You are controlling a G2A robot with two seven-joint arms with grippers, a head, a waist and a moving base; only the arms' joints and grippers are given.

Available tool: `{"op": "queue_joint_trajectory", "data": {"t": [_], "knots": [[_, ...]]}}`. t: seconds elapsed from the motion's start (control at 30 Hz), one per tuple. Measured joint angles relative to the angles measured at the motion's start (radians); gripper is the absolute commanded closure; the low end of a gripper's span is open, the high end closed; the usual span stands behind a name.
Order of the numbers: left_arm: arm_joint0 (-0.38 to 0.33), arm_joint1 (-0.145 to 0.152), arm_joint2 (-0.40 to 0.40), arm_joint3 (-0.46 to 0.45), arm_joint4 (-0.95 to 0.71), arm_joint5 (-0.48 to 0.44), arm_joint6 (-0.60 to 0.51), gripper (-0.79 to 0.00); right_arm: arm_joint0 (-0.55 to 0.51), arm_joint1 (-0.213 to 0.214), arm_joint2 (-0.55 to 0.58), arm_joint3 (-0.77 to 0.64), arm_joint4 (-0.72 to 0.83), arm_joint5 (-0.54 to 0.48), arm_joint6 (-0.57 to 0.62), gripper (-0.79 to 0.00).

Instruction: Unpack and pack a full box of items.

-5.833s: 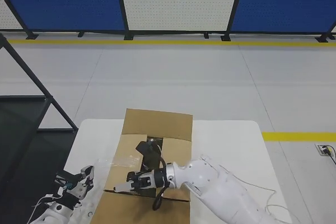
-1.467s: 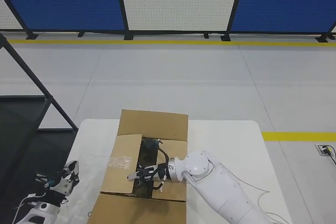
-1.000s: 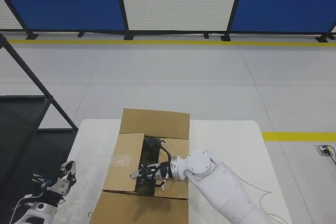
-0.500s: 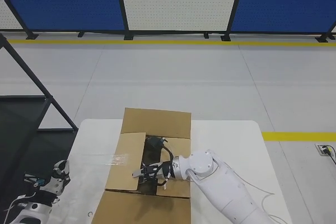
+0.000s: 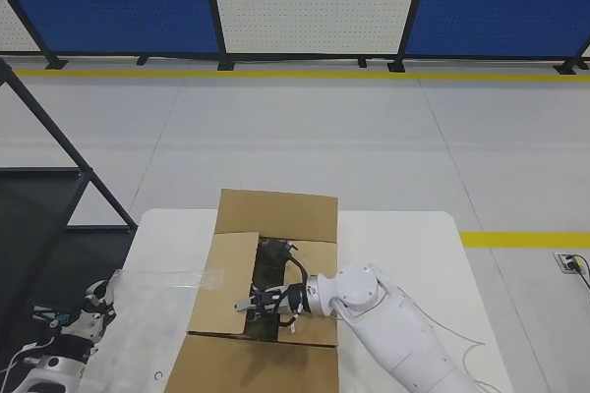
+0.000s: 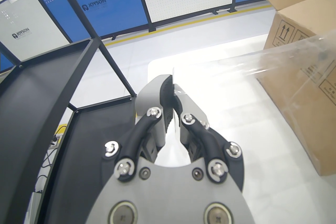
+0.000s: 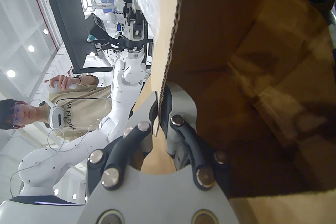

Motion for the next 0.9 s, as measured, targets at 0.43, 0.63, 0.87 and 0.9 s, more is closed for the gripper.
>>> {"op": "queue_joint_trajectory", "data": {"t": [0.43,0.63,0.87,0.9], "knots": [[-0.012,-0.002,0.006,0.035,0.018,0.014,-0.002,0.000,-0.023,0.011,0.022,-0.030,-0.011,0.004,0.004,0.000],[-0.020,-0.003,0.004,0.053,0.019,0.015,0.000,0.000,-0.031,0.014,0.026,-0.043,-0.017,0.007,0.006,0.000],[-0.021,-0.003,0.004,0.063,0.023,0.018,-0.001,-0.126,-0.037,0.016,0.028,-0.053,-0.020,0.009,0.007,0.000],[-0.021,-0.003,0.004,0.064,0.023,0.019,-0.001,-0.191,-0.038,0.016,0.028,-0.054,-0.020,0.011,0.008,0.000]]}}
